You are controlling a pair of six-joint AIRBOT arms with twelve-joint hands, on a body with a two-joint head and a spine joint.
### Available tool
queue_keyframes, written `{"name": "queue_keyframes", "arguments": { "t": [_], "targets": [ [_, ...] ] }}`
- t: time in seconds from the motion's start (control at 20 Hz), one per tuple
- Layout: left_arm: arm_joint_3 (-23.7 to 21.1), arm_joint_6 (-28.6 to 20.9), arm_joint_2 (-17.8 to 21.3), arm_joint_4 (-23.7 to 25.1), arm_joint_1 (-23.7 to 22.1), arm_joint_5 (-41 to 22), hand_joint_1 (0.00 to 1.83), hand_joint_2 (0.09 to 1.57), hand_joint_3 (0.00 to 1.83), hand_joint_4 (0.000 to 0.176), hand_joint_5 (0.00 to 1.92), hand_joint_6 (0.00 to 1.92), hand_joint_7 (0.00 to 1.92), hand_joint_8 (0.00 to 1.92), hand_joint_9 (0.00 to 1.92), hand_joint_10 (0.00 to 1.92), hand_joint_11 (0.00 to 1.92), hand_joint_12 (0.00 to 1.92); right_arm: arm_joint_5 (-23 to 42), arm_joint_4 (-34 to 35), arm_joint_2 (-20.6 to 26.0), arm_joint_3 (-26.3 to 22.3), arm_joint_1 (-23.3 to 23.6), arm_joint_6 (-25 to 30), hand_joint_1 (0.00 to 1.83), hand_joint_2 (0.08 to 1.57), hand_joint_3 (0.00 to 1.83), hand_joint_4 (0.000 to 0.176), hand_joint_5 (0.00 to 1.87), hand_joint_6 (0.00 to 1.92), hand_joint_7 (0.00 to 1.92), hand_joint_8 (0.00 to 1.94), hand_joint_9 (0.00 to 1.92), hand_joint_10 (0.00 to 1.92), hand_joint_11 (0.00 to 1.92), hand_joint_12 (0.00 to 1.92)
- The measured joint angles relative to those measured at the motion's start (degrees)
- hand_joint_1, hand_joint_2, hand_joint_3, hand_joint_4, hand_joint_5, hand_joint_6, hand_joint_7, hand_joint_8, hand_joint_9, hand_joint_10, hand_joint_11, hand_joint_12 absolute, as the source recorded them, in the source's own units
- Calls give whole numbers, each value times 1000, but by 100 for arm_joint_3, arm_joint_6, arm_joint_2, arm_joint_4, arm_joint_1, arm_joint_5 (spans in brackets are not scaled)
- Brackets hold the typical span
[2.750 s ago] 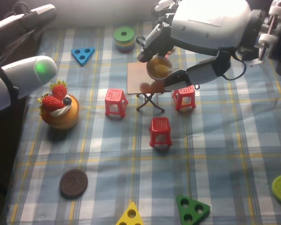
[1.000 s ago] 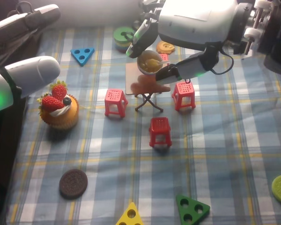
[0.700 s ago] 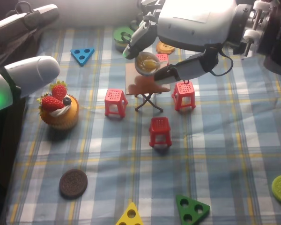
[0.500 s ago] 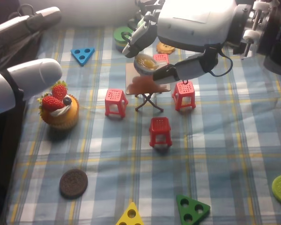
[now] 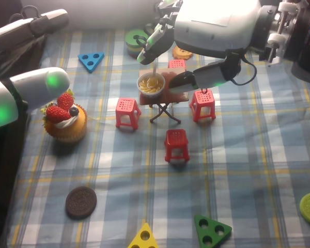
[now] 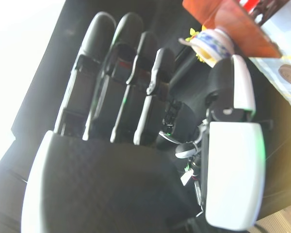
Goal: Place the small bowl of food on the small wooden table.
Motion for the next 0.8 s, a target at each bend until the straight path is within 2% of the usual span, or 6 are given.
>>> {"name": "queue_keyframes", "arguments": {
  "t": [0.35, 0.45, 0.6, 0.65, 0.75, 0.8],
  "targets": [
    [0, -7, 2, -83, 0, -107, 463, 1071, 7, 98, 320, 2, 148, 1, 118, 19, 18, 8, 321, 339, 645, -295, 0, 2, 790, 970, 0, 0, 593, 0, 678, 0, 733, 0, 368, 1014],
    [-2, -7, 57, -190, 0, -304, 512, 1065, 1, 131, 235, 0, 175, 10, 112, 12, 0, 0, 863, 1001, 1115, -413, -164, -17, 831, 954, 0, 0, 489, 0, 555, 0, 579, 0, 253, 811],
    [-50, -7, 118, -302, 4, -675, 497, 1074, 2, 117, 290, 6, 278, 7, 192, 9, 61, 46, 1469, 1705, 1515, -640, -743, -105, 847, 971, 2, 0, 449, 0, 512, 0, 524, 0, 221, 723],
    [-83, -13, 133, -302, 87, -863, 500, 1086, 6, 96, 283, 2, 270, 2, 195, 8, 78, 57, 1847, 1991, 1742, -841, -1174, -223, 994, 974, 1, 10, 482, 0, 540, 0, 569, 6, 275, 652],
    [-114, -267, 153, -341, 240, -1222, 543, 1116, 0, 1, 248, 0, 276, 0, 259, 1, 2, 629, 2852, 2944, 2090, -1283, -2221, -518, 997, 1109, 17, 0, 502, 4, 582, 6, 611, 10, 309, 595],
    [-107, -527, 153, -374, 306, -1425, 517, 1112, 0, 1, 179, 0, 235, 1, 222, 0, 0, 578, 3543, 3528, 2194, -1488, -2844, -599, 934, 1115, 3, 0, 554, 0, 647, 3, 678, 15, 343, 676]
  ]
}}
